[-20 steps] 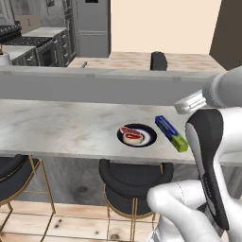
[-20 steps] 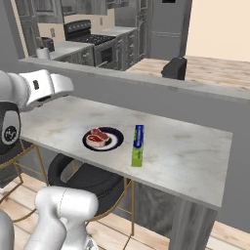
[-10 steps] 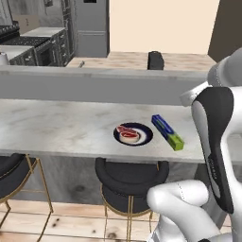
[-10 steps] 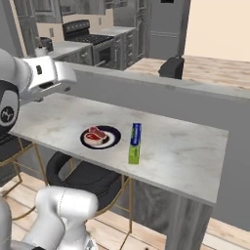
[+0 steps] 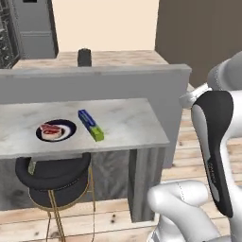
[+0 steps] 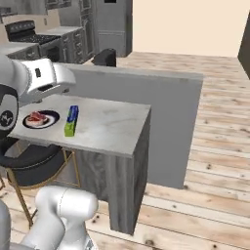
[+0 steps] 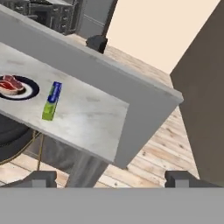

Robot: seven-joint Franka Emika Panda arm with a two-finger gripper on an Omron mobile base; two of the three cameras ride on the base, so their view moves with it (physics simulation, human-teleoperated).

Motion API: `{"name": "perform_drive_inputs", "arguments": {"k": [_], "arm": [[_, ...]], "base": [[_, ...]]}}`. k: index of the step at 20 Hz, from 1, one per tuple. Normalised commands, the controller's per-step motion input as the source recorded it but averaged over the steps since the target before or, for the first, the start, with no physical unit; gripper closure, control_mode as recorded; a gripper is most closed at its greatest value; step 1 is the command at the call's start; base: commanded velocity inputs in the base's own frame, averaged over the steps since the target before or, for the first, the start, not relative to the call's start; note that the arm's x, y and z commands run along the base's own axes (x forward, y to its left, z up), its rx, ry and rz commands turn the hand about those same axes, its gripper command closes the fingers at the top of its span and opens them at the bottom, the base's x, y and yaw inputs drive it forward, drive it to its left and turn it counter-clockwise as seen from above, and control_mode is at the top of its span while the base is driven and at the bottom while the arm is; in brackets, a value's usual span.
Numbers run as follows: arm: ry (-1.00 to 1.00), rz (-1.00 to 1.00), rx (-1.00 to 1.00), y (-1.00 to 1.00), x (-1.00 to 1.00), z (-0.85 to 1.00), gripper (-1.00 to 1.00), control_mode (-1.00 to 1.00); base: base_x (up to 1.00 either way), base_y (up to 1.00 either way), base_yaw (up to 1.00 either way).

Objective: Retrieve the tupperware and aluminum foil from the cabinet and place them on the dining counter near the plate with steaks to prepare for storing leftovers.

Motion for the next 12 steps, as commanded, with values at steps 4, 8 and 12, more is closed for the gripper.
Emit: {"name": "perform_drive_inputs", "arguments": {"k": [4,8,12], "arm": [[0.0,0.0,0.0,0.0,0.0,0.0,-1.0,1.0],[0.0,0.0,0.0,0.0,0.0,0.0,-1.0,1.0],[0.0,0.0,0.0,0.0,0.0,0.0,-1.0,1.0]], "base": [[0.07,-1.0,-0.6],[0.27,-0.97,-0.63],[0.68,-0.73,-0.53]]}}
